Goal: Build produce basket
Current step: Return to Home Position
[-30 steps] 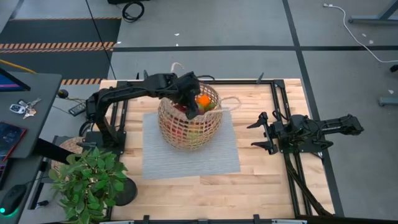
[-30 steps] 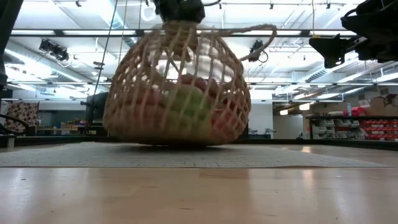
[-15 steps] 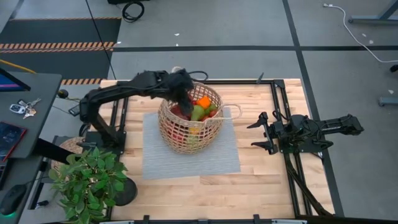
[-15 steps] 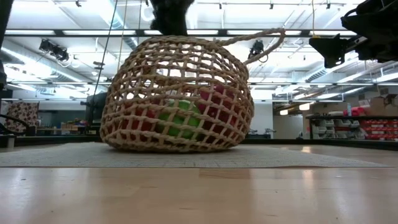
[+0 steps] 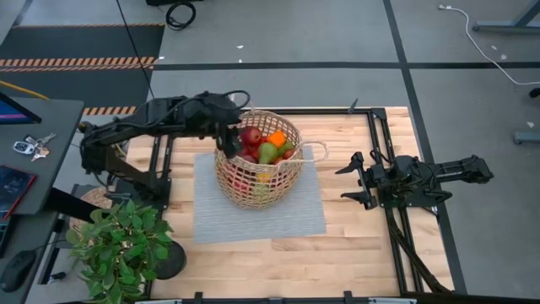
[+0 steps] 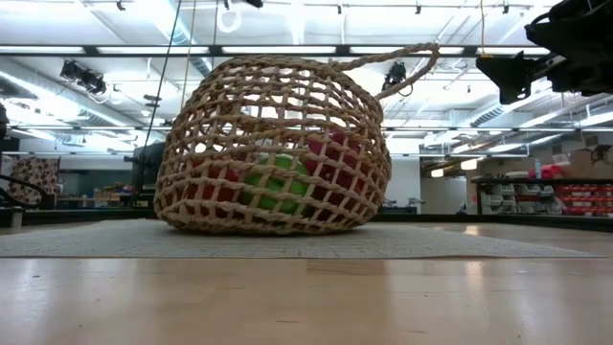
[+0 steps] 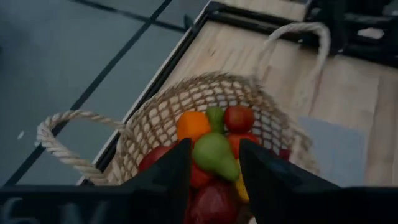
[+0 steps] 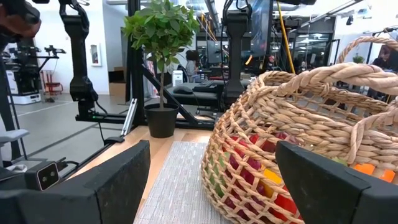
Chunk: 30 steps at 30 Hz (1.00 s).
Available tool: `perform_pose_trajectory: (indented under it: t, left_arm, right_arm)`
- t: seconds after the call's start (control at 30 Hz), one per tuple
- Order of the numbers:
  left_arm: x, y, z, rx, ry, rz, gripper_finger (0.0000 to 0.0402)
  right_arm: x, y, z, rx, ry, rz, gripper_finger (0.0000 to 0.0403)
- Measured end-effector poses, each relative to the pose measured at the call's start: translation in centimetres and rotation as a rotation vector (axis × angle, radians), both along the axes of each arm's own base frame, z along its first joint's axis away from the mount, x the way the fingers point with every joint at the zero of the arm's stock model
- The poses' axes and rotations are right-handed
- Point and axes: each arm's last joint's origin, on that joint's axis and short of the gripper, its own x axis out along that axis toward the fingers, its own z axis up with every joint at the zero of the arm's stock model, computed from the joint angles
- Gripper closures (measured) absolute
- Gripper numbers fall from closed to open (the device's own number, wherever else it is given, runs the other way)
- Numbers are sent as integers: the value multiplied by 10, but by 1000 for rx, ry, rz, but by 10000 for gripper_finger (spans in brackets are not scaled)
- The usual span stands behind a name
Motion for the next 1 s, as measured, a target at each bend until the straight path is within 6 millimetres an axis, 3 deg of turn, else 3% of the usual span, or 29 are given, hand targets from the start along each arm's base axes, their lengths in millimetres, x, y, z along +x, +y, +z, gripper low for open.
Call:
perform_pose_trajectory:
  t: [0.37,0.5,0.7,1.0]
  left_arm:
    - [-9,-49,0,110,-8,-84,283]
    - [-18,-61,-31,123,-24,-102,289]
    - [-52,-60,-77,75,-179,-73,299]
    - [-105,-52,-114,11,-397,-38,313]
  right_arm:
    - [0,0,1,2,-15,0,52]
    - [0,0,1,1,-14,0,52]
    - [0,0,2,2,-23,0,52]
    - [0,0,2,2,-21,0,52]
